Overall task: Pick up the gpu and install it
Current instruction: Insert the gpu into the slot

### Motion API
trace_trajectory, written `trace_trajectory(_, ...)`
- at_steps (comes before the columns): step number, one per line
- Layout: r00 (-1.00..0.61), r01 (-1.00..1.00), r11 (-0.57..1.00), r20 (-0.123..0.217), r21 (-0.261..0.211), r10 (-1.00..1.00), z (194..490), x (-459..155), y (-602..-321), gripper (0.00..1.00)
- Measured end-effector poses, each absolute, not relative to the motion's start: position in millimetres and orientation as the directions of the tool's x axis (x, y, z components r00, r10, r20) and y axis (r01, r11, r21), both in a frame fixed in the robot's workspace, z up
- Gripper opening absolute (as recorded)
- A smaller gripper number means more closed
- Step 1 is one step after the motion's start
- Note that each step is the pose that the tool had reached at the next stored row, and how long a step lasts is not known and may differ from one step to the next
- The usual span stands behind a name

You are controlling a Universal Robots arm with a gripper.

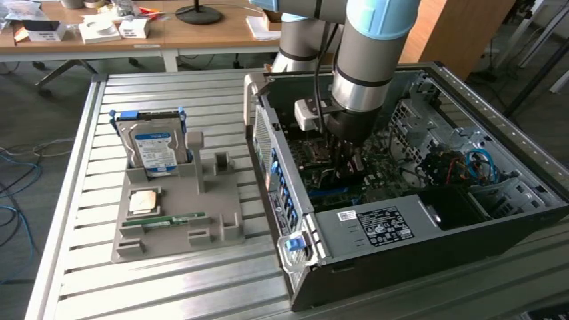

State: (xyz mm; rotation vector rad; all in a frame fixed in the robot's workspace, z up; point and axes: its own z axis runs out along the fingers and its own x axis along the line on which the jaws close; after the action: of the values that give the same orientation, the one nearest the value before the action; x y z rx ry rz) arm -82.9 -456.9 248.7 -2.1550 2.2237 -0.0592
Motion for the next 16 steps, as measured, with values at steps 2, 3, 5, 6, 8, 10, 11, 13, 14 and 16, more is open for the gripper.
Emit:
trace_trajectory(2,-0.031,-0.998,0.032,-0.005,-0.059,-0.999,248.6,-83.3,-456.9,0.26)
trace_trajectory(3,-0.031,-0.998,0.031,-0.006,-0.058,-1.000,248.6,-83.4,-456.9,0.26)
trace_trajectory(5,-0.031,-0.998,0.031,-0.005,-0.058,-1.000,248.6,-83.4,-456.9,0.26)
trace_trajectory(6,-0.031,-0.998,0.031,-0.005,-0.058,-1.000,248.6,-83.4,-456.9,0.26)
trace_trajectory(8,-0.031,-0.998,0.031,-0.005,-0.058,-0.999,248.7,-83.6,-456.9,0.26)
trace_trajectory(10,-0.031,-0.998,0.031,-0.005,-0.058,-1.000,248.7,-83.6,-456.9,0.26)
trace_trajectory(11,-0.031,-0.998,0.031,-0.005,-0.058,-0.999,248.6,-83.6,-456.9,0.26)
trace_trajectory(13,-0.031,-0.998,0.031,-0.005,-0.058,-1.000,248.4,-83.7,-457.0,0.26)
trace_trajectory(14,-0.031,-0.998,0.031,-0.005,-0.058,-1.000,248.4,-83.7,-457.0,0.26)
trace_trajectory(16,-0.031,-0.998,0.031,-0.005,-0.058,-0.999,248.4,-83.7,-456.9,0.26)
